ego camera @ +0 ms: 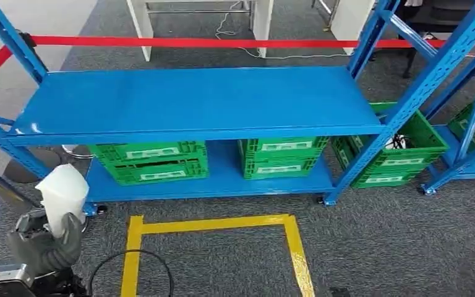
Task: Take the parts from the cabinet and place them on the table.
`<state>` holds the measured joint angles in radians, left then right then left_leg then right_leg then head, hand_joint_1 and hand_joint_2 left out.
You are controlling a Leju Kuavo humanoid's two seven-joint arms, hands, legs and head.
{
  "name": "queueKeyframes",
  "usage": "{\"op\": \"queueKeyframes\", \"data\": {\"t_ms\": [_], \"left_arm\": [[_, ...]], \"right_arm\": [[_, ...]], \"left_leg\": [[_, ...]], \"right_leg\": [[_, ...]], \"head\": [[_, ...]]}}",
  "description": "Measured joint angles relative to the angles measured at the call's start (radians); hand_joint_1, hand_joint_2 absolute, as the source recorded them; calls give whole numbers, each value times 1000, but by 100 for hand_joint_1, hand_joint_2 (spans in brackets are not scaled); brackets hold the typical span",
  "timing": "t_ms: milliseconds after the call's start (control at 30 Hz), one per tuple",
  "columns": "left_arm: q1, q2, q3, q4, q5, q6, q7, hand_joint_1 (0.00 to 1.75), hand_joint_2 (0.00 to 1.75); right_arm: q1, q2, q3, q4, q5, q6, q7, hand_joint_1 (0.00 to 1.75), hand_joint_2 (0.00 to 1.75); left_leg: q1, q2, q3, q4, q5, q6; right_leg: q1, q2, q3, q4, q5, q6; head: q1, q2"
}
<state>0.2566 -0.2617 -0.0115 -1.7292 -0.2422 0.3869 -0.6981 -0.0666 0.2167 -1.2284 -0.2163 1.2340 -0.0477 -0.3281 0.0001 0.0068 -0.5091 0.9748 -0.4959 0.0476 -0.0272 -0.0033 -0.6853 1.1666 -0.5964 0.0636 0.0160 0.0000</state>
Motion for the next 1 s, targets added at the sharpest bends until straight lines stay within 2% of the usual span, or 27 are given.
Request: {"op": "queueKeyframes", "data": {"t_ms": [33,67,100,133,167,200,233,267,300,367,400,433,467,500,533,567,600,633,700,733,767,800,867,900,933,967,1000], "left_arm": [[2,-1,2,1,-4,-5,0,175,175],[4,-2,3,2,-11,-8,0,175,175],[6,-2,3,3,-18,-8,0,175,175],[8,-3,3,3,-23,-5,0,175,175],[11,-3,3,3,-26,0,0,175,175],[13,-4,4,3,-27,5,0,175,175],[15,-5,4,3,-27,5,0,175,175],[16,-6,4,2,-25,5,0,175,175],[17,-8,5,2,-23,5,0,175,175],[18,-9,7,1,-23,10,-1,175,175],[19,-8,7,0,-23,11,-1,175,175],[23,-9,7,-1,-23,16,-1,175,175],[24,-8,7,-3,-23,18,-1,175,175],[23,-8,8,-4,-23,21,-1,175,175],[23,-7,9,-5,-23,21,-1,175,175],[24,-7,9,-5,-23,21,-1,175,175],[24,-7,9,-5,-23,22,-1,175,175],[24,-7,9,-5,-23,26,-1,175,175],[24,-6,9,-13,-21,36,-1,175,175],[23,-5,8,-19,-20,43,-1,175,175],[22,-4,5,-25,-16,48,-1,175,175],[23,-2,0,-32,-11,55,-1,175,175],[32,4,-7,-45,-5,69,-1,175,175],[40,7,-9,-52,-1,71,-1,175,175],[46,9,-10,-58,0,73,-2,175,175],[47,11,-13,-62,1,74,-2,175,175],[46,12,-17,-66,1,74,-2,175,175]], "right_arm": [[-1,0,3,0,5,2,1,0,175],[-2,0,6,0,10,4,3,0,175],[-2,0,10,0,14,5,4,0,175],[-2,0,15,0,17,5,5,0,175],[-2,0,21,0,22,5,7,0,175],[-3,0,24,0,25,6,7,0,175],[-7,-4,28,0,28,6,7,0,175],[-10,-6,31,-1,31,6,6,0,175],[-15,-6,35,0,32,8,7,0,175],[-16,-6,40,0,35,14,10,0,175],[-11,-4,42,2,37,17,12,0,175],[-13,-5,46,3,40,17,13,0,175],[-13,-5,47,3,42,17,14,0,175],[-12,-5,49,3,43,18,14,0,175],[-13,-5,52,3,44,18,14,0,175],[-12,-5,53,3,44,18,14,0,175],[-13,-5,53,3,44,18,14,0,175],[-13,-4,54,4,45,18,14,0,175],[-13,-4,55,4,48,18,14,0,175],[-13,-4,55,4,49,18,12,0,175],[-13,-4,56,4,50,18,10,0,175],[-12,-4,57,4,50,18,8,0,175],[-14,-4,61,4,46,16,-2,0,175],[-14,-4,61,4,44,16,-7,0,175],[-17,-4,61,4,44,16,-10,0,175],[-17,-4,62,4,44,16,-13,0,175],[-18,-4,63,4,44,16,-14,0,175]], "left_leg": [[-6,0,-18,1,15,3],[-11,1,-36,2,28,6],[-15,2,-54,4,41,6],[-20,2,-72,7,52,7],[-24,2,-88,9,62,7],[-28,1,-100,11,73,7],[-27,1,-103,14,82,6],[-34,1,-107,17,89,2],[-35,5,-111,18,102,-1],[-31,8,-115,13,120,-9],[-33,4,-121,17,122,-12],[-31,-3,-131,36,74,-24],[-24,-4,-145,92,-7,-34],[-18,-4,-157,164,-71,-42],[-11,-4,-169,247,-119,-48],[-6,-4,-172,307,-133,-54],[-1,-4,-164,334,-114,-59],[4,-4,-138,322,-70,-64],[15,4,-37,185,-11,-77],[21,31,25,92,-24,-86],[8,39,59,27,-52,-84],[8,36,58,16,-64,-62],[2,21,41,22,-52,-43],[4,18,30,19,-39,-29],[6,17,16,18,-27,-18],[5,11,1,18,-15,-9],[3,4,-15,18,-1,-5]], "right_leg": [[2,0,-16,85,-40,1],[3,0,-18,135,-45,-1],[6,0,-2,147,-19,-6],[10,0,33,122,24,-13],[17,0,83,68,60,-23],[23,1,148,-15,74,-37],[33,2,228,-119,47,-55],[39,-2,298,-219,22,-61],[37,-1,295,-245,12,-55],[41,0,285,-240,22,-61],[28,-6,274,-247,38,-65],[28,-10,259,-244,49,-72],[27,-12,242,-243,64,-79],[27,-12,227,-242,77,-77],[26,-13,211,-240,90,-76],[25,-15,202,-233,101,-74],[23,-19,181,-224,110,-72],[20,-24,156,-211,119,-69],[12,-33,118,-184,126,-59],[13,-38,104,-169,128,-54],[15,-39,93,-155,130,-49],[17,-47,88,-153,136,-41],[12,-61,87,-159,154,-26],[10,-62,81,-159,156,-18],[7,-39,74,-144,118,-11],[8,-18,58,-105,59,-10],[10,-7,35,-34,-7,-10]], "head": [[0,0],[0,0],[0,0],[0,0],[0,0],[0,0],[-2,0],[2,0],[0,0],[2,0],[2,0],[2,0],[-3,0],[-4,0],[-3,0],[-3,0],[-3,0],[-3,0],[-3,0],[-4,0],[-6,0],[-1,0],[-3,0],[-4,0],[-3,0],[-2,0],[-1,0]]}}
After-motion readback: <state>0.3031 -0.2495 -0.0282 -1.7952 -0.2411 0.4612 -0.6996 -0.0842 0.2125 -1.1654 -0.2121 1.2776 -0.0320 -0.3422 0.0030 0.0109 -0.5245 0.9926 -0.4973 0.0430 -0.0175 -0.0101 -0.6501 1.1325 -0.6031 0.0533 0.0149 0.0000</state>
